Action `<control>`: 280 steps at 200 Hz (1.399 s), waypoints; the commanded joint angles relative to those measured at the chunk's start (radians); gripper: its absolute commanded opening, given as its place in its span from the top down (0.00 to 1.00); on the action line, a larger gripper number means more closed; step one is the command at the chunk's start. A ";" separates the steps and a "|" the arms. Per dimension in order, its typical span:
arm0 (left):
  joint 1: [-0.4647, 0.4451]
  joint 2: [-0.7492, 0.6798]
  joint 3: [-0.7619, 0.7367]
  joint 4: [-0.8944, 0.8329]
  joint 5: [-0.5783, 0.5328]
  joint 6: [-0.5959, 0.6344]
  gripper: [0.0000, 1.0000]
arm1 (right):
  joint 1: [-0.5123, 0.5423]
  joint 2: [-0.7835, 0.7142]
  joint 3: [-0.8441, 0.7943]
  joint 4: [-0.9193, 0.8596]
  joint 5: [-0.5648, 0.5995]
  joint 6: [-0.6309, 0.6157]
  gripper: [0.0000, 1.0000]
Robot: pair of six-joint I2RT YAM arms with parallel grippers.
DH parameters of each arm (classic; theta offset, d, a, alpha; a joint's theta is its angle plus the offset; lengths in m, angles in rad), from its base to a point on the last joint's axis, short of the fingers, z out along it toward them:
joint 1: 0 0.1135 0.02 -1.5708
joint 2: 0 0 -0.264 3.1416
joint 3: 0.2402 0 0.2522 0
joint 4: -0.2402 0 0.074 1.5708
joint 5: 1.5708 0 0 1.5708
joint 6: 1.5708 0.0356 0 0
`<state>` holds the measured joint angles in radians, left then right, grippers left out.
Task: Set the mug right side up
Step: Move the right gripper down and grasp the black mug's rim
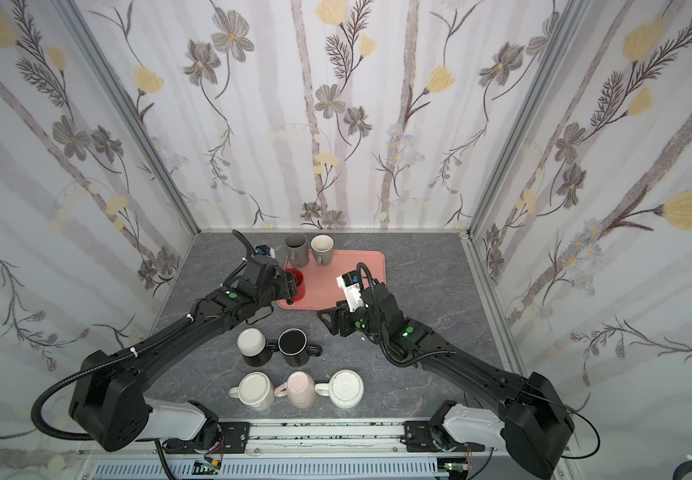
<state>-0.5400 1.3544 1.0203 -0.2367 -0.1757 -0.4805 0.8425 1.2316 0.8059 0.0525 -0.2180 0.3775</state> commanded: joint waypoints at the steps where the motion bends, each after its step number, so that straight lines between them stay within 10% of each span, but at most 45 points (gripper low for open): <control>1: 0.018 -0.060 -0.036 0.098 0.049 -0.027 0.07 | 0.070 0.060 0.039 -0.143 0.085 -0.143 0.25; 144: 0.093 -0.245 -0.159 0.178 0.110 -0.061 0.00 | 0.208 0.357 0.131 -0.192 0.220 -0.405 0.36; 280: 0.112 -0.245 -0.183 0.205 0.160 -0.075 0.00 | 0.207 0.371 0.097 -0.130 0.255 -0.400 0.87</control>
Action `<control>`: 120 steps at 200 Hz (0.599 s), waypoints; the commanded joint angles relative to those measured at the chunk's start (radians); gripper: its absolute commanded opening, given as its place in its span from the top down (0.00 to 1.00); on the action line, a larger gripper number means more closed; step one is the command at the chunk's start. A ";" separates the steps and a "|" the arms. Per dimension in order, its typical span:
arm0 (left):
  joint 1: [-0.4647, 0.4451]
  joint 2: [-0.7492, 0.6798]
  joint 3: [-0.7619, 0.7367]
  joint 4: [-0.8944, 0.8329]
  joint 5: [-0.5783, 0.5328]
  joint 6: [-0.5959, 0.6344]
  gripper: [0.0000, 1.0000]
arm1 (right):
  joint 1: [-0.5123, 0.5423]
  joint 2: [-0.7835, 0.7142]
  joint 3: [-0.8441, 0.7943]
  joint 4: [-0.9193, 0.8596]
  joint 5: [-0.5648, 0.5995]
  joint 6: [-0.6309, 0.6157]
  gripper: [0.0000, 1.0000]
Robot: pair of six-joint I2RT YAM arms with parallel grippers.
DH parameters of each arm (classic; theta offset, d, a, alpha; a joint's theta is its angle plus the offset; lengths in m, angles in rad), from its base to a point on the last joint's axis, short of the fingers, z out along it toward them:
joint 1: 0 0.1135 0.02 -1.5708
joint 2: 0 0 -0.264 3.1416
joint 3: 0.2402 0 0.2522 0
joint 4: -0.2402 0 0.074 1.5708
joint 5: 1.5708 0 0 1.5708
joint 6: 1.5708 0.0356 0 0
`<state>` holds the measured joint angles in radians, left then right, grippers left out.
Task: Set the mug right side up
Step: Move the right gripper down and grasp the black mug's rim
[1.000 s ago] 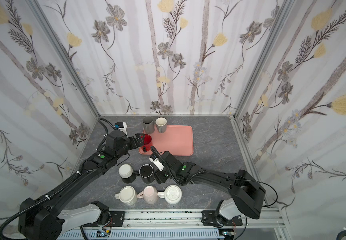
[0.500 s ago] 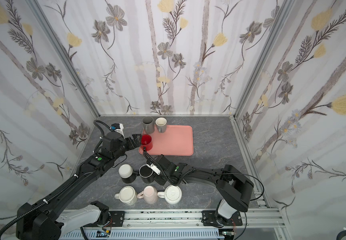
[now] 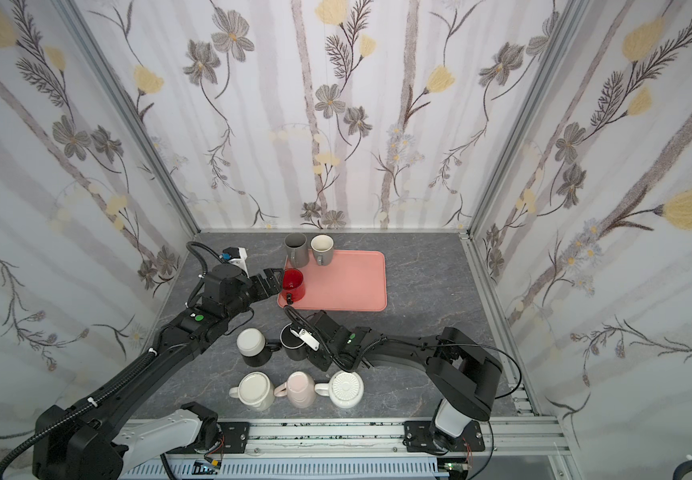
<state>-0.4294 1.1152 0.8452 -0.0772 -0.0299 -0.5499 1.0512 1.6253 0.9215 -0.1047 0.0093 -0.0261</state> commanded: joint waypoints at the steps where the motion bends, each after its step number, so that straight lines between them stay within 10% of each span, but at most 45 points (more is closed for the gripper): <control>1: 0.001 -0.007 -0.008 0.047 0.016 -0.005 0.00 | -0.002 -0.023 -0.020 0.028 0.028 0.005 0.87; 120: 0.003 -0.022 -0.051 0.157 0.102 -0.060 0.00 | -0.119 -0.322 -0.161 0.155 0.126 0.187 1.00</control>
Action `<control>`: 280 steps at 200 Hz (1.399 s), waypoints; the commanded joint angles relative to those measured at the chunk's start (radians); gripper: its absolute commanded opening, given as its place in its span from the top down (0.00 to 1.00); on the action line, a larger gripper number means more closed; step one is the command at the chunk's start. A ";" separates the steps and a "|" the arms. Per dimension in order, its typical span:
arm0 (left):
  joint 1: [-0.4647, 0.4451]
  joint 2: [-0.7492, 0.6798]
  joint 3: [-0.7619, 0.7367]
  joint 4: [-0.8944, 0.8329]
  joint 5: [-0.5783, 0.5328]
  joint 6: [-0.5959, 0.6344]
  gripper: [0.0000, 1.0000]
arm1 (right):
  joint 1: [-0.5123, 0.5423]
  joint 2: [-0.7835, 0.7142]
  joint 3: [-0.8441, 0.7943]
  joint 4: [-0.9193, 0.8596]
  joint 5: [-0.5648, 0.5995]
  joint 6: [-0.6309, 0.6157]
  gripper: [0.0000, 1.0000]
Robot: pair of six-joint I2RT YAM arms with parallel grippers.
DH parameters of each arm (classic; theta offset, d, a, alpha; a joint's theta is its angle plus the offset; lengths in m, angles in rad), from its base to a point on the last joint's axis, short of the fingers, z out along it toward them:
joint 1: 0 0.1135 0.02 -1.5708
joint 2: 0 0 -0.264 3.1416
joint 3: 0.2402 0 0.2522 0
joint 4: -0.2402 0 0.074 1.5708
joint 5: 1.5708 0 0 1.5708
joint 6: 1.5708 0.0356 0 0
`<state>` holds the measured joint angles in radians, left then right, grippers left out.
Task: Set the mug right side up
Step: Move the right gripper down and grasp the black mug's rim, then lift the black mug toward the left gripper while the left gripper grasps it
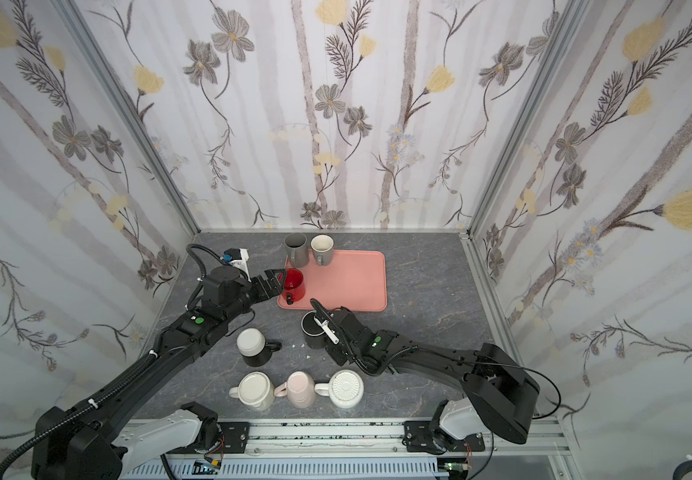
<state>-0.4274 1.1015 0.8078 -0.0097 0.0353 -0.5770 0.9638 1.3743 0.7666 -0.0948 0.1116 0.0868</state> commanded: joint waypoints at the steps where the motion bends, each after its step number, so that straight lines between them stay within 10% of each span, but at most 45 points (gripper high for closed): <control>1: 0.001 -0.008 -0.014 0.093 0.039 -0.034 0.00 | -0.034 -0.074 -0.006 0.148 0.024 0.078 1.00; 138: 0.002 -0.031 -0.243 0.737 0.456 -0.277 0.05 | -0.246 -0.156 0.090 0.691 -0.233 0.474 1.00; 280: -0.011 0.040 -0.224 1.063 0.472 -0.359 0.39 | -0.244 0.015 0.144 1.074 -0.530 0.857 1.00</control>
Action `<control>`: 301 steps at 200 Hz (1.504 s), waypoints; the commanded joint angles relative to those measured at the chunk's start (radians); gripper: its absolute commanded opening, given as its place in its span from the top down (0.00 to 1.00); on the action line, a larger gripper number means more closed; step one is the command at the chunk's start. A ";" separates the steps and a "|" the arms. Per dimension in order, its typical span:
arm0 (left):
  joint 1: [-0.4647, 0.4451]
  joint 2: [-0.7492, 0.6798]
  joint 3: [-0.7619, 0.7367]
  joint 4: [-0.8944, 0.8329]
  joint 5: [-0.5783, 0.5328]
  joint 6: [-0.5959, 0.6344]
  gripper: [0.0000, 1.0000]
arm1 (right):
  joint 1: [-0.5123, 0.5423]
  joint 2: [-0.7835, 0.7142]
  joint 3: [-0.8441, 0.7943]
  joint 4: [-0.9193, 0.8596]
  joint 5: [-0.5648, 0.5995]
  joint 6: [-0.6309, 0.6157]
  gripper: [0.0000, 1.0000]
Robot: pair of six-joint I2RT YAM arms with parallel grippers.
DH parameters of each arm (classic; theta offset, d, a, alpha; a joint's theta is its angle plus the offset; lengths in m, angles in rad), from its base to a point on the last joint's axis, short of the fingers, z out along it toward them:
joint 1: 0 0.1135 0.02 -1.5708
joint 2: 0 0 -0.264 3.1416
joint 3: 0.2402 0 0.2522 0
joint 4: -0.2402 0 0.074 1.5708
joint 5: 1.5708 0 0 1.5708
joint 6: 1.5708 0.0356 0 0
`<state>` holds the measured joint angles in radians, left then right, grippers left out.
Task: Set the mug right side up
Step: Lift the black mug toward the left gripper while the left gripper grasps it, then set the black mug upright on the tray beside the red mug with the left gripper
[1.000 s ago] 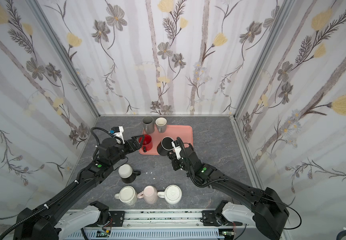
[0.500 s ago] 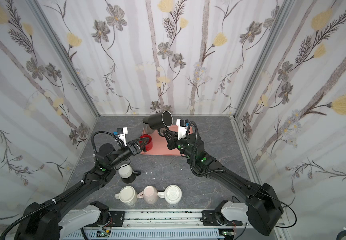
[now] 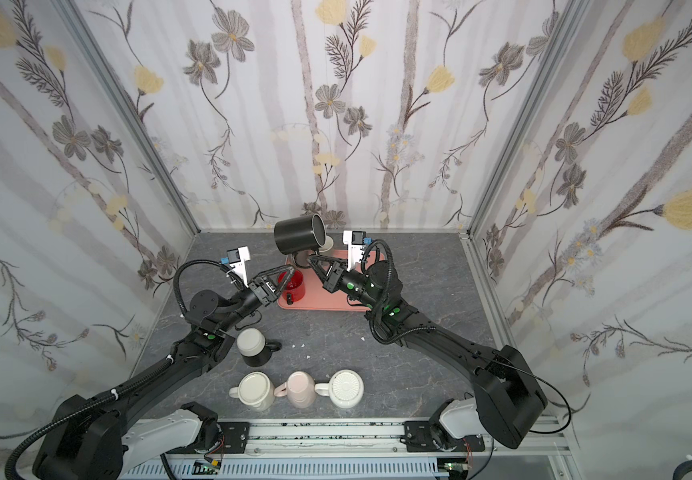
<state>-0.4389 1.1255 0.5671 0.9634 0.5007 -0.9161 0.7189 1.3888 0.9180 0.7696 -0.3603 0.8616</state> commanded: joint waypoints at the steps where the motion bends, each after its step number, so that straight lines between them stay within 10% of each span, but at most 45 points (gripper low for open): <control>1: 0.000 0.017 0.017 0.092 0.009 -0.021 0.39 | 0.001 0.000 -0.008 0.211 -0.060 0.083 1.00; 96: -0.011 0.055 0.048 0.125 0.018 -0.047 0.67 | 0.013 0.032 -0.024 0.211 -0.087 0.106 1.00; 151: -0.022 0.058 0.059 0.071 -0.002 -0.035 0.99 | 0.016 0.045 -0.015 0.193 -0.078 0.104 1.00; 168: -0.021 0.049 0.080 -0.010 -0.019 -0.005 1.00 | 0.016 0.035 -0.016 0.162 -0.065 0.090 1.00; 223: -0.047 0.000 0.190 -0.403 -0.130 0.173 1.00 | -0.008 -0.093 -0.064 -0.065 0.086 -0.046 0.55; 301: -0.199 0.164 0.518 -1.108 -0.535 0.444 1.00 | -0.108 -0.337 -0.212 -0.404 0.281 -0.175 0.47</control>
<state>-0.6098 1.2217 1.0168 0.0452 0.1352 -0.5716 0.6319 1.1023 0.7563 0.4618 -0.1471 0.7254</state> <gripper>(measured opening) 0.123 0.527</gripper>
